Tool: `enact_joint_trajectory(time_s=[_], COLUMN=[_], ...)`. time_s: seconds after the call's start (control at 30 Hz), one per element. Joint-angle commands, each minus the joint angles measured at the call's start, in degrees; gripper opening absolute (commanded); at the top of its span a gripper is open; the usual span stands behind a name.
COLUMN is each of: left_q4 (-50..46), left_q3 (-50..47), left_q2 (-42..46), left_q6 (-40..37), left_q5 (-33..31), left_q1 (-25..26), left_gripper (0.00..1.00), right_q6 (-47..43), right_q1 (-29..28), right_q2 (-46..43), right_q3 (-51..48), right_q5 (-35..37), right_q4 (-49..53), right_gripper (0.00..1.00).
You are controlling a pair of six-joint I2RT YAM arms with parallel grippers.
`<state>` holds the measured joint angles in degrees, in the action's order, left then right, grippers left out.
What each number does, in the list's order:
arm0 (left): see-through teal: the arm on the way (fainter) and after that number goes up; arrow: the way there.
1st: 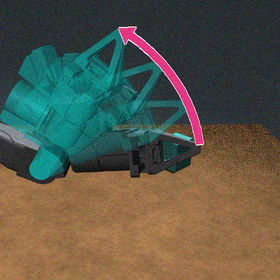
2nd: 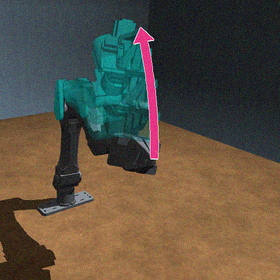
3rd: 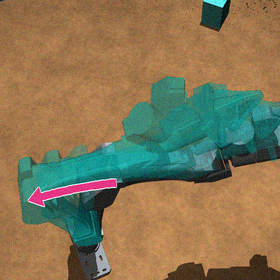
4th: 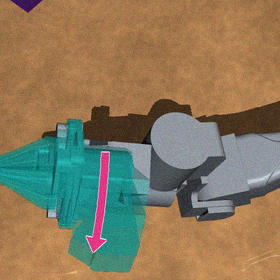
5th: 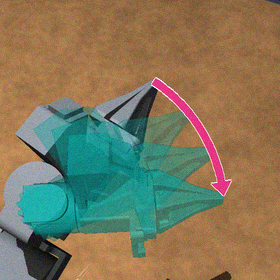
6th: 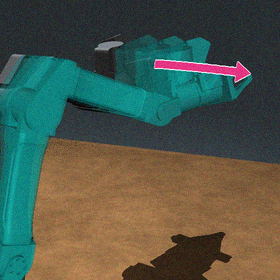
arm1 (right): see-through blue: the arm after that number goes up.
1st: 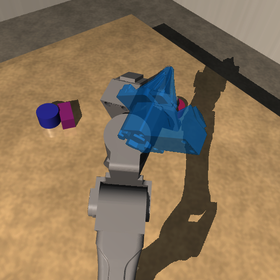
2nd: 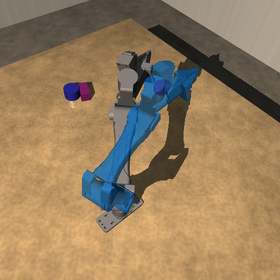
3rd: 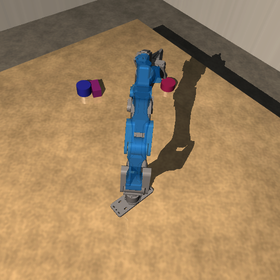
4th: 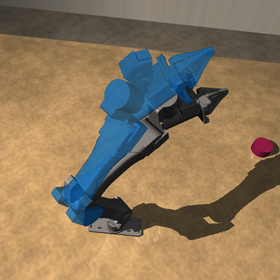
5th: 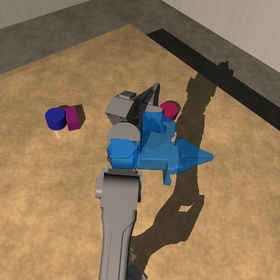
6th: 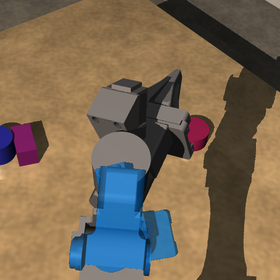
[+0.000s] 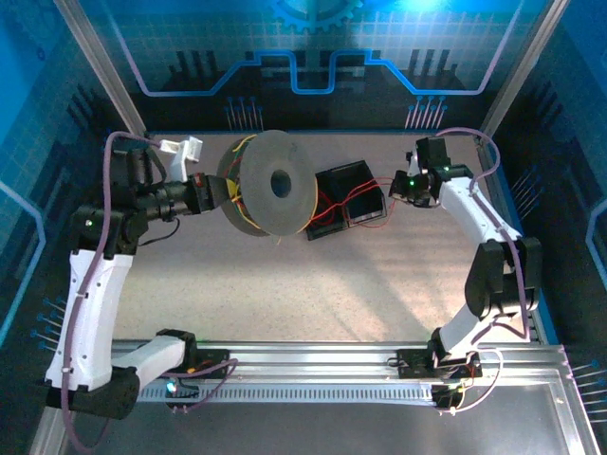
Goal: Wrap the cables
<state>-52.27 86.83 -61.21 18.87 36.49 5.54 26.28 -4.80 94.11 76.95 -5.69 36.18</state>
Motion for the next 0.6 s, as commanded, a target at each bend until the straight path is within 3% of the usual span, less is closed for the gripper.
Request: enact_joint_trajectory(time_s=[0.0, 0.23, 0.43, 0.57], left_q4=[1.5, -3.0, -6.8, -7.9], left_q3=[1.2, -2.2, -6.5, -6.9], left_q2=[4.6, 5.5, 4.5, 0.1], left_q6=[-3.2, -7.9, -11.0, -10.9], left_q5=[8.8, 1.7, -18.6, -30.6], left_q1=[2.5, 12.7, 26.4, 34.0], left_gripper=[0.00, 0.00, 0.00, 0.00], right_q6=[2.4, 3.7, 3.6, 2.7], right_q1=[4.5, 8.0, 8.9, 7.7], right_q2=[2.8, 5.0, 4.2, 2.3], right_q3=[4.5, 12.5, 20.2, 23.7], right_q5=[9.5, 9.2, 9.4, 4.9], right_q4=[3.3, 5.1, 7.2, 6.3], right_gripper=[0.00, 0.00, 0.00, 0.00])
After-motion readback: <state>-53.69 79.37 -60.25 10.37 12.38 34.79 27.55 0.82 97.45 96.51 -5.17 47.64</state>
